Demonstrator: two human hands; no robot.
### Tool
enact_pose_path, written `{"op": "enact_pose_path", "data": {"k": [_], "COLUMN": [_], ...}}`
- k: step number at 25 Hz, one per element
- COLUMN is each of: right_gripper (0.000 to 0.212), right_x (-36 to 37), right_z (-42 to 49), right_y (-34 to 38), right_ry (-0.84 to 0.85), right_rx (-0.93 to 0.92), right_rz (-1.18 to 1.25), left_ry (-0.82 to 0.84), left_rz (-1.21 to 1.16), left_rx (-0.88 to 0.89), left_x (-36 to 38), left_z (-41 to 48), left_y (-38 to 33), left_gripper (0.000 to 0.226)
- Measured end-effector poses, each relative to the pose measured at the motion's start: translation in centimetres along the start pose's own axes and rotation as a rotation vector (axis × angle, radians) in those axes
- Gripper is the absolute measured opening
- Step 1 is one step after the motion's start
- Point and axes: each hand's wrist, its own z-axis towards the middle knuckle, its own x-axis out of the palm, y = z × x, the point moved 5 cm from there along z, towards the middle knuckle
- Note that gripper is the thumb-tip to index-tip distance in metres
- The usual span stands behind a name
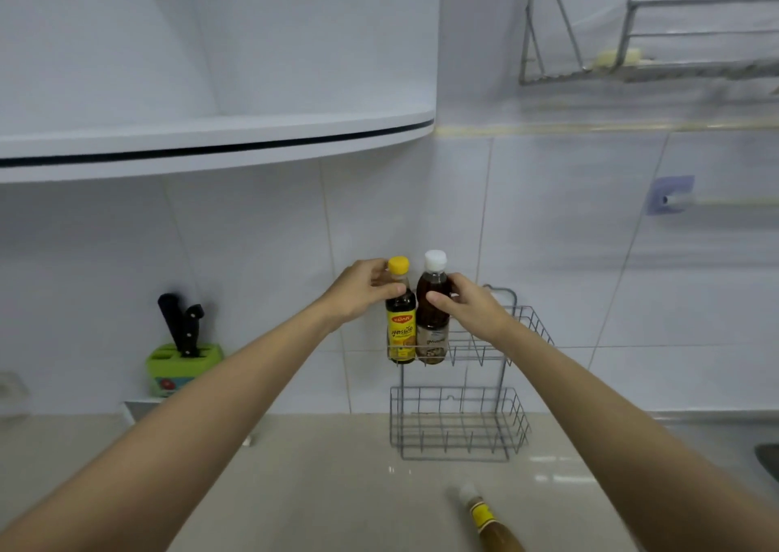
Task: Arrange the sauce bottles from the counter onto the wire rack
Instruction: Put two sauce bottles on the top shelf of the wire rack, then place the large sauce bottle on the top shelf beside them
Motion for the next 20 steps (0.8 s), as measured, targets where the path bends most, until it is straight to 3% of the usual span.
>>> {"op": "enact_pose_path", "data": {"k": [2,4,7,8,10,12,14,16,20], "right_gripper": [0.063,0.069,0.035,0.025,0.02,0.023,0.042,0.061,0.071], "right_x": [0.1,-0.2,-0.4,0.3,2.9,4.8,6.1,7.3,9.0], "right_z": [-0.8,-2.6,-8.0,-9.8,-12.4,-14.1,-15.9,-17.7,-17.2], "right_y": [0.0,0.1,-1.7,-2.9,-7.0,-13.3,-19.2,-22.6,-23.2], "right_ry": [0.052,-0.025,-0.387,-0.373,-0.099,0.232,0.437,0.517,0.521], "right_rx": [0.032,0.003,-0.273,-0.346,-0.353,-0.097,0.297,0.536,0.626], "right_rz": [0.033,0.002,-0.297,-0.413,-0.641,-0.771,-0.792,-0.72,-0.564], "left_ry": [0.065,0.103,0.13,0.146,0.174,0.153,0.122,0.123,0.122], "left_rz": [0.03,0.117,0.184,0.189,0.131,0.065,0.018,-0.008,-0.074], "left_rx": [-0.095,-0.174,-0.229,-0.24,-0.231,-0.202,-0.187,-0.164,-0.148], "left_x": [0.7,1.3,3.0,3.6,4.8,5.8,6.0,6.2,5.8], "left_z": [-0.7,-1.6,-2.4,-2.6,-2.5,-2.5,-2.4,-2.4,-1.9], "left_y": [1.4,3.3,6.0,6.4,6.6,6.5,6.7,7.1,8.1], "left_gripper": [0.073,0.086,0.084,0.082,0.072,0.061,0.059,0.062,0.062]}}
